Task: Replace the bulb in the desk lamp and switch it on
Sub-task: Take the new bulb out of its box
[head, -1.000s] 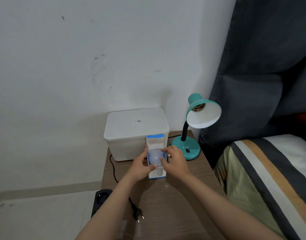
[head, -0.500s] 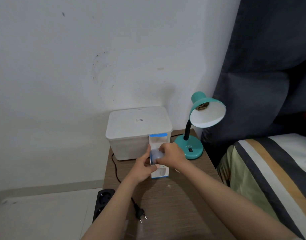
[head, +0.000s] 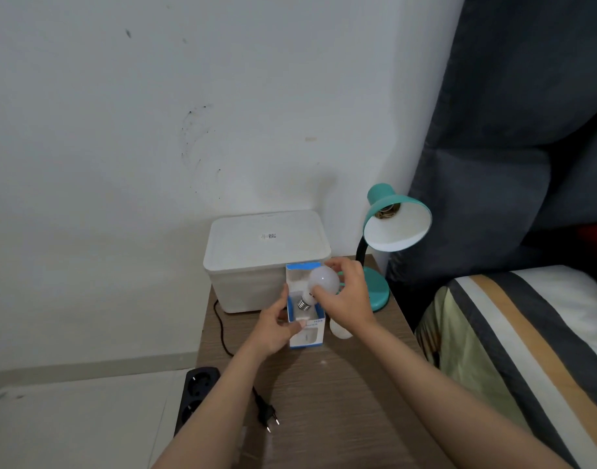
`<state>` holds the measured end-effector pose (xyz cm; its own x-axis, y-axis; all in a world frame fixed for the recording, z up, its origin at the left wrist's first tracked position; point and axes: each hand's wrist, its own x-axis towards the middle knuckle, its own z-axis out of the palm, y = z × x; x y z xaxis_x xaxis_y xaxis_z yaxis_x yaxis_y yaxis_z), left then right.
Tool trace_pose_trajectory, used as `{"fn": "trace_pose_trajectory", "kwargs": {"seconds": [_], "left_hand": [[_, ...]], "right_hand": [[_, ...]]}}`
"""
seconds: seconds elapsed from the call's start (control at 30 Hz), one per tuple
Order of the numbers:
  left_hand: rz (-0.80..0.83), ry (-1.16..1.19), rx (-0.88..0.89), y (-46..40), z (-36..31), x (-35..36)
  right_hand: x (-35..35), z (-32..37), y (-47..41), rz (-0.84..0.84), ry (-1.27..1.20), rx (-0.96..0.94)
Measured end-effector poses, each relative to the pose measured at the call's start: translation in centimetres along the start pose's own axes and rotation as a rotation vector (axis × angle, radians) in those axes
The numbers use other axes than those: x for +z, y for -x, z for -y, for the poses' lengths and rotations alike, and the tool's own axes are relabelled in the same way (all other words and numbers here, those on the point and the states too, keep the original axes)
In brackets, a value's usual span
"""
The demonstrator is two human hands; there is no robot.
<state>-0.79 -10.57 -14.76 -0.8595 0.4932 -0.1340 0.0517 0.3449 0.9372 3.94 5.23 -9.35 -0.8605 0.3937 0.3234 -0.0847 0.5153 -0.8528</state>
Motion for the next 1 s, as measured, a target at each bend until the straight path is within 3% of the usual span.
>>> {"fn": "trace_pose_trajectory", "kwargs": {"seconds": [0.27,0.43,0.63,1.0], "left_hand": [[-0.135,0.007,-0.035,0.0,0.9,0.7],[-0.174,-0.019,0.022,0.0,1.1,1.2],[-0.210,-0.043,0.054,0.1,1.3,1.5],[-0.240,-0.056,0.021,-0.2,1.9,1.6]], "right_hand": [[-2.0,-0.5,0.7,-0.055,-0.127,-0.089],[-2.2,-0.9,1.4,-0.012,0.102,-0.014],[-2.0,-1.6,2.0,0.195,0.346,-0.040],[-0.3,-2.2,2.2,0.207,0.510,-0.098]]}}
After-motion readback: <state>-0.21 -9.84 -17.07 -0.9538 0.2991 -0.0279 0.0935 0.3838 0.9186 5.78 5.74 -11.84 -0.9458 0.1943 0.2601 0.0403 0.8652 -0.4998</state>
